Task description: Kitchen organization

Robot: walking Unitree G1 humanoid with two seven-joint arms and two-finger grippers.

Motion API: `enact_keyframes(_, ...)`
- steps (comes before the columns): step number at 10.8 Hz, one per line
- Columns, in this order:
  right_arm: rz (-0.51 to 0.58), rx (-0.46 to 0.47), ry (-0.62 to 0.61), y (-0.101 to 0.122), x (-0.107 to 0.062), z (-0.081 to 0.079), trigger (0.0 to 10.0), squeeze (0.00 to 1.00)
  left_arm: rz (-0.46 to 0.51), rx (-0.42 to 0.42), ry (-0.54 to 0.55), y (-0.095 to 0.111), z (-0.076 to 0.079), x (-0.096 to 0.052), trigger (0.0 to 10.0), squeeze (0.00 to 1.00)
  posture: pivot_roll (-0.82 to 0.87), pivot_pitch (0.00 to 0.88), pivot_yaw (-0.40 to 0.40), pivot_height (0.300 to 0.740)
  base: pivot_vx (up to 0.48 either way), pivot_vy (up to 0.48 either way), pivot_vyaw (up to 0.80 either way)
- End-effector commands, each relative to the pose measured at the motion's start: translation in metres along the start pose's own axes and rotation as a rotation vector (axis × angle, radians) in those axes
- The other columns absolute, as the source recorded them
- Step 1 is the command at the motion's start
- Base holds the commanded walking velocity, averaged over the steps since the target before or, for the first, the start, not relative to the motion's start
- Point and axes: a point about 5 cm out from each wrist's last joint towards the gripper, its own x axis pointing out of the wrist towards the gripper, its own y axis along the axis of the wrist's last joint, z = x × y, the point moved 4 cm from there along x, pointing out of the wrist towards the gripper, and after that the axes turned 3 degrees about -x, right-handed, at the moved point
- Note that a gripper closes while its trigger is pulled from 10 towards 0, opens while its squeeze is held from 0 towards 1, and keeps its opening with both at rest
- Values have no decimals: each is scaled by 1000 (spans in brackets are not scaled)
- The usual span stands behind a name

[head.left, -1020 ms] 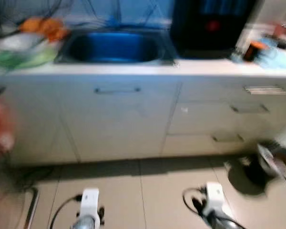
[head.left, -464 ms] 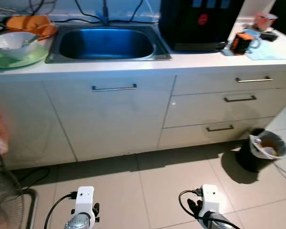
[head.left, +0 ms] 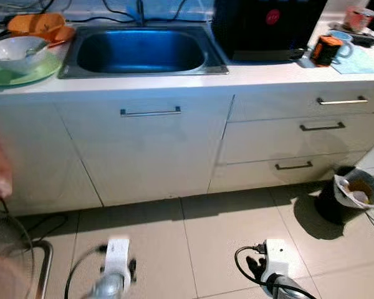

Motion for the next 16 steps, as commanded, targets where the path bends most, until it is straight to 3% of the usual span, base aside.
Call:
enact_keyframes(1, 33, -23, -18, 6, 0, 5, 10000, 0, 37, -10, 20, 6, -3, 0, 10000, 0, 20, 2, -38, 740, 0, 0, 0)
enact_keyframes(3, 203, -36, -19, 28, -3, 4, 10000, 0, 171, -52, 30, 21, -3, -3, 10000, 0, 17, 12, -39, 740, 0, 0, 0)
enact_keyframes(4, 310, -77, -23, 67, 1, 4, 10000, 0, 287, -42, 31, 66, -2, 2, 10000, 0, 19, 11, -41, 740, 0, 0, 0)
enact_keyframes(5, 470, -111, -20, 140, 4, -3, 10000, 0, 413, -48, 14, 114, 3, 2, 10000, 0, 21, 13, -40, 740, 0, 0, 0)
enact_keyframes(6, 647, -90, 16, 193, -5, -16, 10000, 0, 568, -57, -3, 158, 8, -6, 10000, 0, 20, 16, -39, 740, 0, 0, 0)
enact_keyframes(9, 928, -81, 73, 272, -34, -38, 10000, 0, 884, -60, -64, 246, 23, -39, 10000, 0, 23, 21, -40, 740, 0, 0, 0)
enact_keyframes(10, 1013, -86, 83, 294, -46, -43, 10000, 0, 996, -69, -92, 275, 30, -57, 10000, 0, 22, 23, -40, 740, 0, 0, 0)
enact_keyframes(13, 1163, -91, 106, 329, -74, -52, 10000, 0, 1204, -59, -154, 327, 45, -102, 10000, 0, 20, 26, -39, 740, 0, 0, 0)
enact_keyframes(15, 1196, -94, 135, 338, -82, -62, 10000, 0, 1261, -30, -143, 339, 49, -118, 10000, 0, 30, 25, -42, 740, 0, 0, 0)
enact_keyframes(16, 1192, -103, 155, 338, -81, -68, 10000, 0, 1256, -12, -126, 337, 47, -117, 10000, 0, 34, 24, -43, 740, 0, 0, 0)
